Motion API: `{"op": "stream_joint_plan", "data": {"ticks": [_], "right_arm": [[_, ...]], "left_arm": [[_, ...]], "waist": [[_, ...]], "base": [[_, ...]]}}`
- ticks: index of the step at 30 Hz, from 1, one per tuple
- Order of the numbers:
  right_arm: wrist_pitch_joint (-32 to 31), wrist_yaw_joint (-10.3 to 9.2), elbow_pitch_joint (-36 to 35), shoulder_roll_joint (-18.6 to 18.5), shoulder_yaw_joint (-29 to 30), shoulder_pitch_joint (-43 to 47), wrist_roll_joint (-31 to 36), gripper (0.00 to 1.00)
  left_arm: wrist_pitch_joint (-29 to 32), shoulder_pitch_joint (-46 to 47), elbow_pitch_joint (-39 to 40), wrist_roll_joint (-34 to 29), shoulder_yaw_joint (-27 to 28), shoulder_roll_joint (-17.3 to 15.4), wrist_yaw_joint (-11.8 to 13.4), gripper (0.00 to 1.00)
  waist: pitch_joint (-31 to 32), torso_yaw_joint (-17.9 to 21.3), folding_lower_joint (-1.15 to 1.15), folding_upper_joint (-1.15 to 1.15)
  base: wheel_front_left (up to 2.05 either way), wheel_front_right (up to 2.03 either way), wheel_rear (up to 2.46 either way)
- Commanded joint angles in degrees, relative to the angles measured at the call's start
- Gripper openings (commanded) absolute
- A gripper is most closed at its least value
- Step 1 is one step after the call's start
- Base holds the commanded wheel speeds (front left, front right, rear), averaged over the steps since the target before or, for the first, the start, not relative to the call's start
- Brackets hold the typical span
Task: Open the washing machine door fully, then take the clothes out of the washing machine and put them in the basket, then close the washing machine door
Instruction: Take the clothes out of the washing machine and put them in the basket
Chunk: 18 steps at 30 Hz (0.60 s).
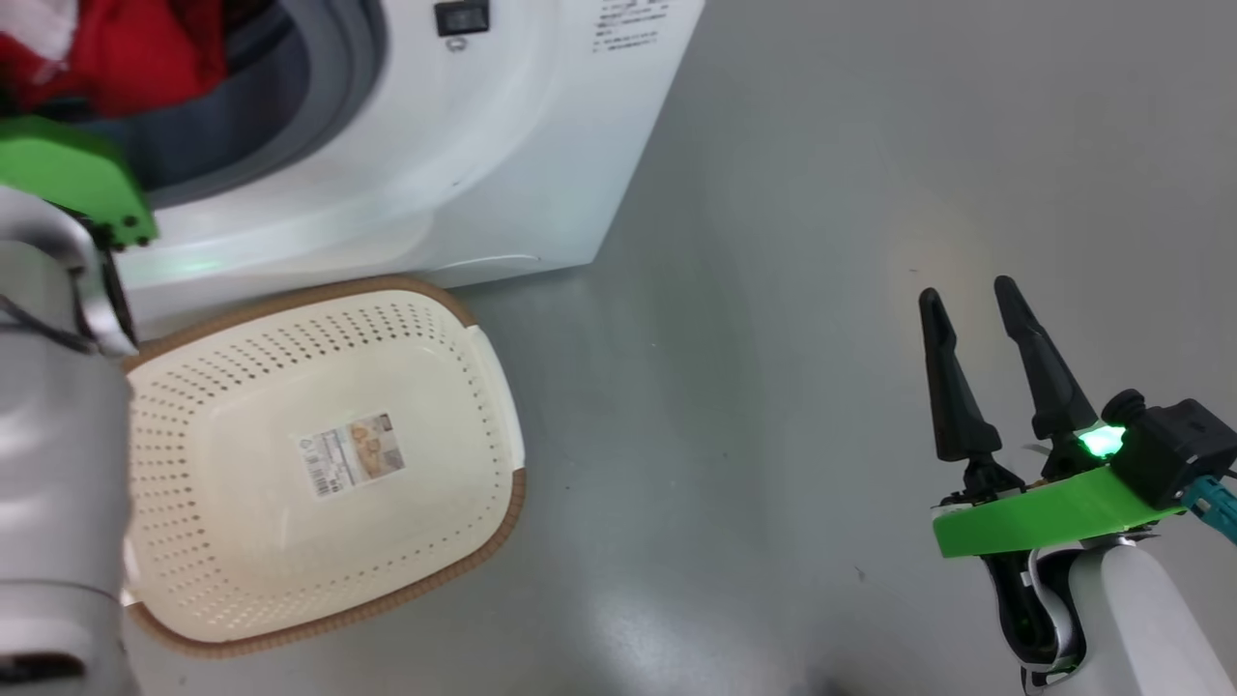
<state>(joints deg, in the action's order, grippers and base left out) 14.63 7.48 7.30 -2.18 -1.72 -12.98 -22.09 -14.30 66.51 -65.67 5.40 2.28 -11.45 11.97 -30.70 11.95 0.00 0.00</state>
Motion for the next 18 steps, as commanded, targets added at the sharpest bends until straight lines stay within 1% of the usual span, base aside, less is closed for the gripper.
{"op": "stream_joint_plan", "data": {"ticks": [1, 11, 18], "right_arm": [[0.4, 0.01, -1.4, -0.7, -0.6, 1.3, -0.1, 1.00], [0.4, 0.01, -1.8, -0.7, 0.8, 2.6, 1.1, 1.00], [0.4, 0.01, -1.9, -0.7, 1.5, 3.2, 1.8, 1.00]], "left_arm": [[-0.7, -2.7, 4.1, 0.8, 1.0, -1.7, -0.5, 0.00], [-0.7, -15.7, 24.4, 0.9, 2.2, 3.2, -2.7, 0.00], [-0.7, -23.5, 36.9, 0.2, 3.4, 6.0, -4.3, 0.00]], "waist": [[1.1, -1.2, 0.00, 0.00], [3.1, -4.5, 0.00, 0.00], [4.1, -6.2, 0.00, 0.00]], "base": [[0.00, 0.00, 0.00], [0.00, 0.00, 0.00], [0.00, 0.00, 0.00]]}}
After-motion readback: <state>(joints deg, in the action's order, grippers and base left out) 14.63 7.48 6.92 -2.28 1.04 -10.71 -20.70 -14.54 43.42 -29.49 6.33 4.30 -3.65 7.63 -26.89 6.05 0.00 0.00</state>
